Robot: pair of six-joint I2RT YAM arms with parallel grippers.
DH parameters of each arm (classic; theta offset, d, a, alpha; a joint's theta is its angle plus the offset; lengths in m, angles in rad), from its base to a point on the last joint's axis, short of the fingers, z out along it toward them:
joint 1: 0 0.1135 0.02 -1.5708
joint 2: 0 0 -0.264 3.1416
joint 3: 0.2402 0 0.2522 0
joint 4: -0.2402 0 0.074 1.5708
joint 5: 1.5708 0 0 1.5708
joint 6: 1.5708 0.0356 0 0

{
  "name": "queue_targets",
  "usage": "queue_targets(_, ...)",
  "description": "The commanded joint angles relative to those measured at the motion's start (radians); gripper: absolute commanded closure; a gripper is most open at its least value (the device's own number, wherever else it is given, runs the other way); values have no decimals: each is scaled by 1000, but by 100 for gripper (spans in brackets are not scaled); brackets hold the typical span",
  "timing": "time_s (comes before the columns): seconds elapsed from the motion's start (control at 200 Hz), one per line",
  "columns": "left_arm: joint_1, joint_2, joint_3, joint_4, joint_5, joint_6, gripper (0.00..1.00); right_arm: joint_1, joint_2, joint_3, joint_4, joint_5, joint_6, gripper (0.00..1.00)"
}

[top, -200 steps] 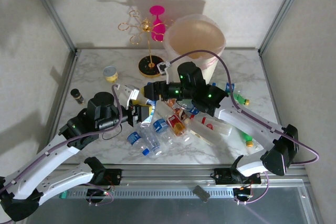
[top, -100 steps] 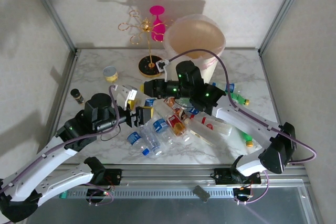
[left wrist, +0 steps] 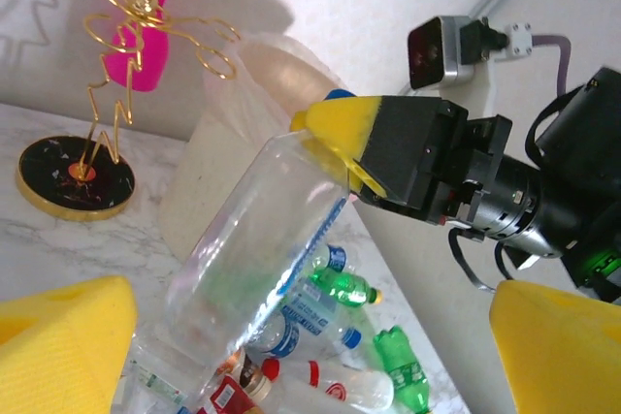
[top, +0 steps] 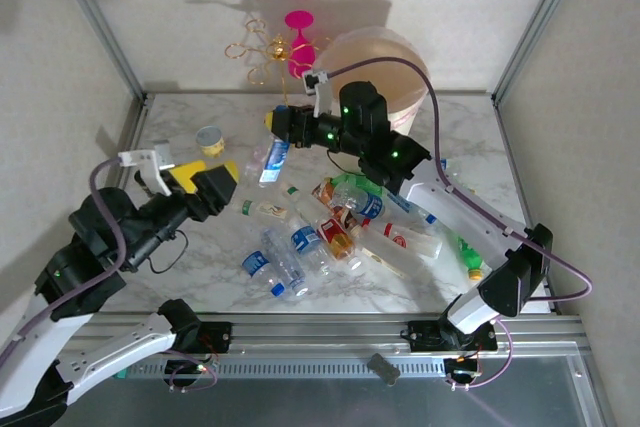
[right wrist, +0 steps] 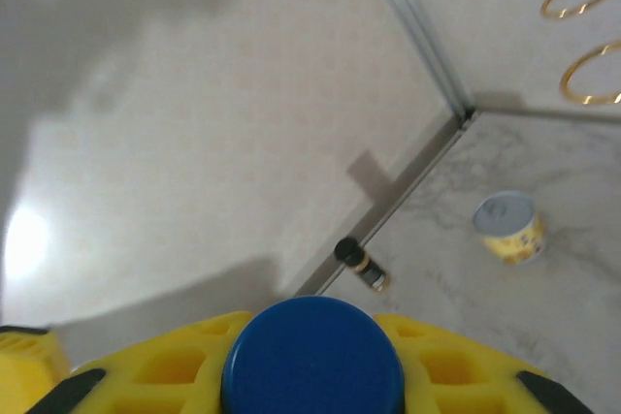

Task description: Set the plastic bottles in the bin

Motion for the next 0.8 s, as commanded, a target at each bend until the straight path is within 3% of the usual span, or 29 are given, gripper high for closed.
queue_targets(0.0, -4, -3, 88, -103, -72, -79, 7, -15, 8, 32, 56, 18, -42, 86)
queue_targets(0.09, -4, 18, 137, -144, -48, -84, 7, -16, -17, 2, 91, -4, -26, 86)
queue_targets(0.215, -4, 5, 121, -143, -22, -102, 7, -17, -93, -64, 45, 59, -12, 88)
queue_targets(0.511, -4, 79, 110, -168, 84, -78, 9, -117, -335, -122, -247, 267, -28, 93)
queue_targets(0.666, -4, 96, 84, -85, 130, -70, 9, -323, -381, -109, -277, 270, -15, 93)
queue_targets(0.796, -4, 113, 1, 6, 187, -28, 10, -408, -306, -9, -264, 304, -49, 93)
